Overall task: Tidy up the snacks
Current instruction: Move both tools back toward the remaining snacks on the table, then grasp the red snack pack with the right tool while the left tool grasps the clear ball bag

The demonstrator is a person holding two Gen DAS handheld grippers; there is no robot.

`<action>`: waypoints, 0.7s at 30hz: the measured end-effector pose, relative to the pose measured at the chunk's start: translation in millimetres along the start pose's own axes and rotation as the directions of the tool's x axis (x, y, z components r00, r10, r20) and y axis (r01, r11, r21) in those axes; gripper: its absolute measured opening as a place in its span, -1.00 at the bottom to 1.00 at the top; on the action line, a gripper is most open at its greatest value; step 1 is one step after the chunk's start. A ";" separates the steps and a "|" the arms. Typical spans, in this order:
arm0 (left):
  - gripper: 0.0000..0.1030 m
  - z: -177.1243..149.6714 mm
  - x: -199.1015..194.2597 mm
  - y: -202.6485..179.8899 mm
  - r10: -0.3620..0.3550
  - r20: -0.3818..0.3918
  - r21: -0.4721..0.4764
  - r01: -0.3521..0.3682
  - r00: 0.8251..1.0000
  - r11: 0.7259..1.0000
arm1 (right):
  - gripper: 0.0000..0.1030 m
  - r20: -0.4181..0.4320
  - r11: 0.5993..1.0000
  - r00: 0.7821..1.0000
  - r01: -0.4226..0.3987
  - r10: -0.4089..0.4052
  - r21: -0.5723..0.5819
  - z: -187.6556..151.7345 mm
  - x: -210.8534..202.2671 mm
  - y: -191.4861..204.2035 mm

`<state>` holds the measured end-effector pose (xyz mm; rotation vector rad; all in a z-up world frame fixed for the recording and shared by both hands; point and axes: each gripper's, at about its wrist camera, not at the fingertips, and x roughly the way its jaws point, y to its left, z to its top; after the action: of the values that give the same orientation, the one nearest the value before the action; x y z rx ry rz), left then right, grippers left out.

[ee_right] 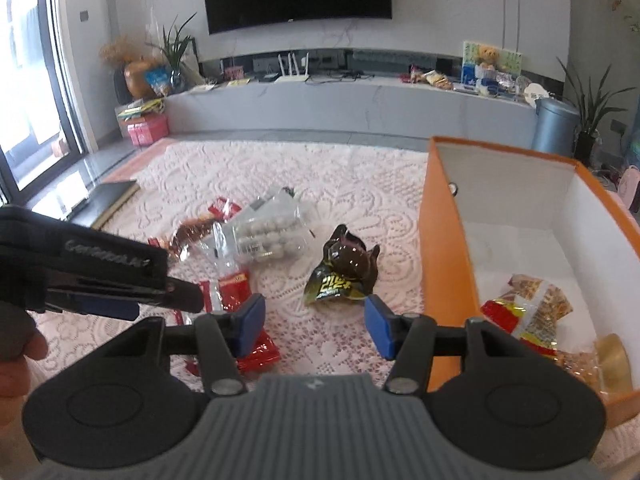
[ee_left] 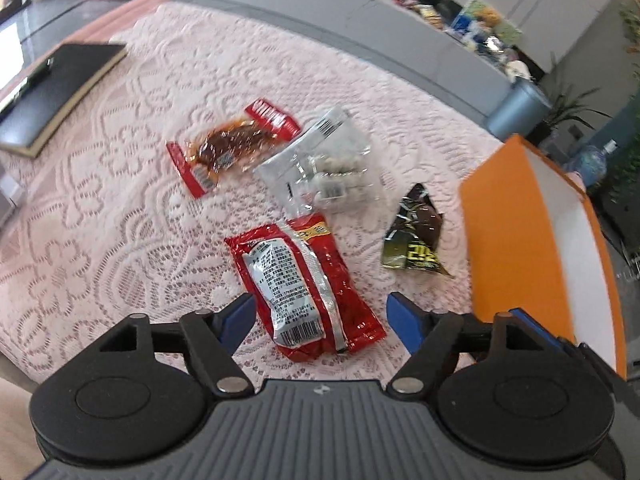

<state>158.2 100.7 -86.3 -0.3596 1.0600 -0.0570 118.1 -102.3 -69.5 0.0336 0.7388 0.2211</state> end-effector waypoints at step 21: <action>0.71 41.8 9.4 44.5 0.094 0.042 -0.056 -0.092 0.995 0.994 | 0.73 -0.180 0.964 0.959 -0.240 0.218 -0.112 -0.7 110.3 58.9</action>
<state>193.2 151.4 -90.1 -0.3585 1.0337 0.0628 185.6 -21.5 -136.8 -0.0260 0.8852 0.4998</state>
